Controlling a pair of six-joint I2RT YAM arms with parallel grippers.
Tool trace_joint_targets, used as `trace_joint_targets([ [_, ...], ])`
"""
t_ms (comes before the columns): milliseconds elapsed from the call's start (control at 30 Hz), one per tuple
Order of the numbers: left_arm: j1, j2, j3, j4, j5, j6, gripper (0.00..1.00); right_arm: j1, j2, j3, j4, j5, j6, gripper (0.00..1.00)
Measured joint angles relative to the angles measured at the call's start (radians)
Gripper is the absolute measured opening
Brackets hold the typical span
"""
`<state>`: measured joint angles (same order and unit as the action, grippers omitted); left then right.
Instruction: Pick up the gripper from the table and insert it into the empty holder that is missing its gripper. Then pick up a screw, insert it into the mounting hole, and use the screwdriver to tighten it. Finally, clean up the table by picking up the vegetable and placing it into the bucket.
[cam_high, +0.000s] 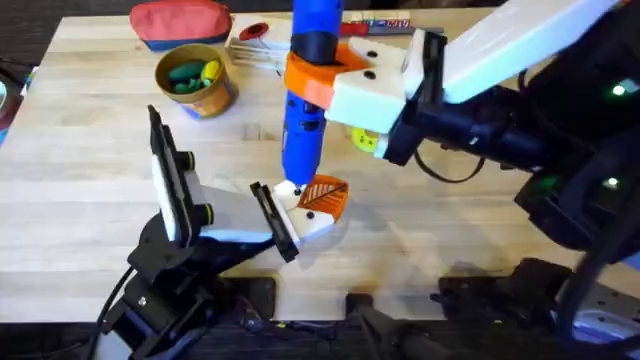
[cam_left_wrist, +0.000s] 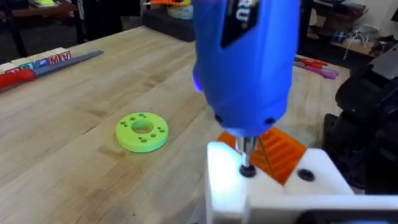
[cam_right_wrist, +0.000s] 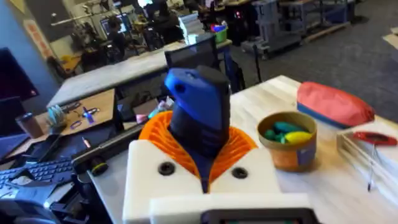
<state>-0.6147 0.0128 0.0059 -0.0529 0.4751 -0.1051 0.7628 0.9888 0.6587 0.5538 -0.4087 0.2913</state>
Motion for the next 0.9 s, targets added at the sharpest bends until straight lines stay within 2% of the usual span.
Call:
trace_joint_targets([
  [100,0.000,0.000,0.000,0.000,0.000,0.000,0.015,-0.007,0.006,-0.002,0.129,-0.006,-0.004,0.007],
  [200,0.000,0.000,0.000,0.000,0.000,0.000,0.015,-0.052,-0.021,-0.002,0.204,-0.008,-0.004,0.007],
  [333,0.000,0.000,0.000,0.000,0.000,0.000,0.015,-0.145,-0.062,-0.002,0.185,-0.008,-0.016,0.007],
  [433,0.000,0.000,0.000,0.000,0.000,0.000,0.015,-0.212,-0.062,-0.002,0.098,-0.004,-0.112,0.007],
  [533,0.000,0.000,0.000,0.000,0.000,0.000,0.015,-0.275,-0.039,-0.002,-0.027,0.038,-0.299,0.007],
  [667,0.000,0.000,0.000,0.000,0.000,0.000,0.015,-0.344,0.028,-0.002,-0.132,0.191,-0.600,0.007],
  [900,0.000,0.000,0.000,0.000,0.000,0.000,0.015,-0.422,0.211,-0.002,-0.146,0.512,-1.123,0.007],
])
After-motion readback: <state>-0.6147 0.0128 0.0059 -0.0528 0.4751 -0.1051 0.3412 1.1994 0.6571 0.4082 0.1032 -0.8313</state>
